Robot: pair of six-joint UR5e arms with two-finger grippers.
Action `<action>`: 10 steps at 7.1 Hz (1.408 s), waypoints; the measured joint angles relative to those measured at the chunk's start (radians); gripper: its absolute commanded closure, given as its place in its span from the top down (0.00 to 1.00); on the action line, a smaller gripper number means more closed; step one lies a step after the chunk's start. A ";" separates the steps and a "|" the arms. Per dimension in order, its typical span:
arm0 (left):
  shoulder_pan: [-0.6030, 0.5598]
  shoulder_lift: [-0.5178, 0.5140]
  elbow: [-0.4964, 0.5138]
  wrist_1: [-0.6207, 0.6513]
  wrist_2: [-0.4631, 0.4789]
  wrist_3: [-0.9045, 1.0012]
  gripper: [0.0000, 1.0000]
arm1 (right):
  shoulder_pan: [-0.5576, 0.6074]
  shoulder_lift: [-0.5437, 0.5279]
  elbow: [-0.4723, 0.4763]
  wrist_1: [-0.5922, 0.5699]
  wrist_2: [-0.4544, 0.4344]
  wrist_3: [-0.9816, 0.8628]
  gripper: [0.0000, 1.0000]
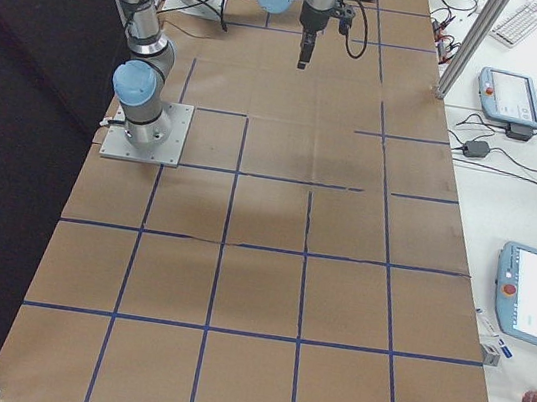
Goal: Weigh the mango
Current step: 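Carry the mango with the left gripper over the scale's metal tray, then lower the mango onto the scale tray and open the left gripper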
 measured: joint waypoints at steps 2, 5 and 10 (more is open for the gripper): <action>-0.076 0.118 -0.184 0.019 -0.002 -0.086 0.00 | 0.000 0.000 0.000 0.000 0.000 0.000 1.00; -0.121 0.195 -0.338 0.112 -0.002 -0.153 0.05 | 0.000 0.000 0.000 0.000 0.000 0.000 1.00; -0.124 0.185 -0.346 0.145 -0.004 -0.148 0.99 | 0.000 0.000 0.000 0.000 0.000 0.000 1.00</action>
